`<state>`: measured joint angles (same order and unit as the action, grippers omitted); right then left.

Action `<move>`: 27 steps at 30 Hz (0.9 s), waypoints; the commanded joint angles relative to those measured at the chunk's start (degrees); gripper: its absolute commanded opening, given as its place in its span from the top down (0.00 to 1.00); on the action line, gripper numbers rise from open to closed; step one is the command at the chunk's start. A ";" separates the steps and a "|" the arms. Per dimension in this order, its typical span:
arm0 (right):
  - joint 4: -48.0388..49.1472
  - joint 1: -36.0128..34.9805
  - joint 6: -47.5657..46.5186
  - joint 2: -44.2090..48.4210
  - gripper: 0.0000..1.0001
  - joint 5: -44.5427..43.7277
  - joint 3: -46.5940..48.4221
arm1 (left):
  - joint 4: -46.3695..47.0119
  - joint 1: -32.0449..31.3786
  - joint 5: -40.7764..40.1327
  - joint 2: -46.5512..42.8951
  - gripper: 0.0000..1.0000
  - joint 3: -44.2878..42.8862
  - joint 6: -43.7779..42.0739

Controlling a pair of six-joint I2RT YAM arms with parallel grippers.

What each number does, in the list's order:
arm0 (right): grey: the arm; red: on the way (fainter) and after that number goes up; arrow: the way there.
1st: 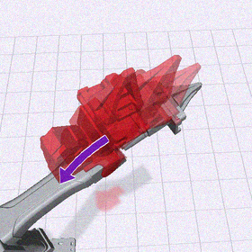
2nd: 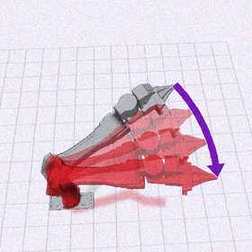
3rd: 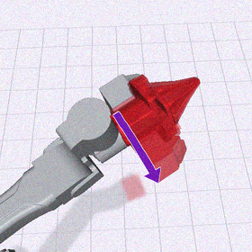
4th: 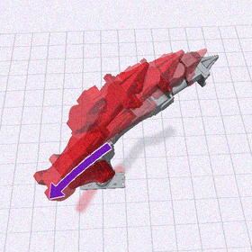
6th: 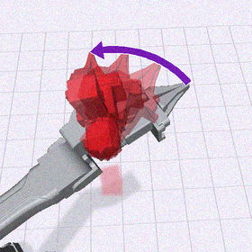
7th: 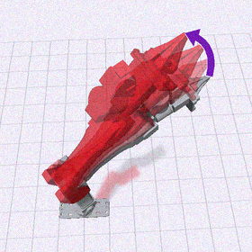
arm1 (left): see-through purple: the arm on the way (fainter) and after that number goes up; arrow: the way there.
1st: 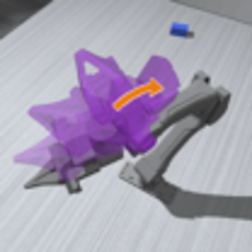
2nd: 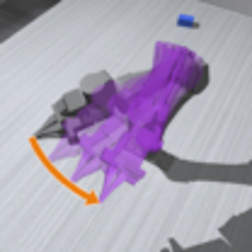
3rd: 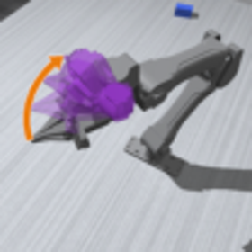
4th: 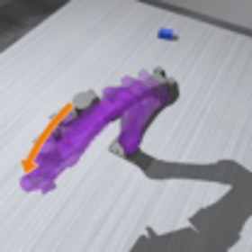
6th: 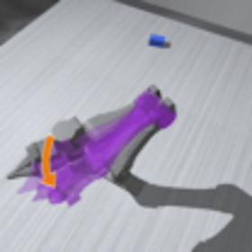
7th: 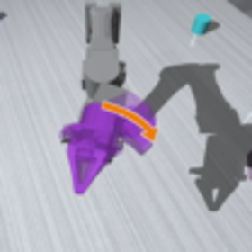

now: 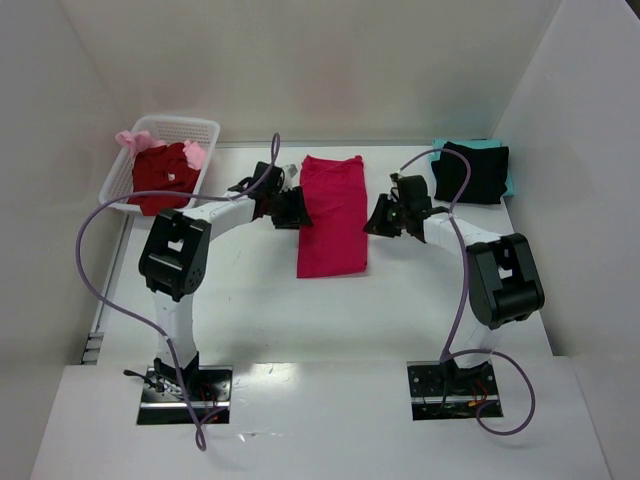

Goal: Fold and stack the t-shirts

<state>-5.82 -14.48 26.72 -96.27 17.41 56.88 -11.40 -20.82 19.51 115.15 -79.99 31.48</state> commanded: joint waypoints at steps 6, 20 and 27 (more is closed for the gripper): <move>3.63 -0.37 0.26 -2.16 0.77 -2.11 1.47 | -0.11 -0.19 -5.60 2.80 0.41 -5.88 -2.57; -3.49 -0.37 2.45 8.46 0.43 -8.28 0.62 | -4.07 3.06 -3.63 -12.31 0.09 2.02 -5.56; -3.49 -0.37 8.26 15.67 0.14 -4.75 -9.15 | -4.69 -1.49 8.71 -17.77 0.05 10.19 -5.56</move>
<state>-8.21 -14.48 31.92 -82.70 11.51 51.51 -15.62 -18.87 20.93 98.21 -72.47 27.07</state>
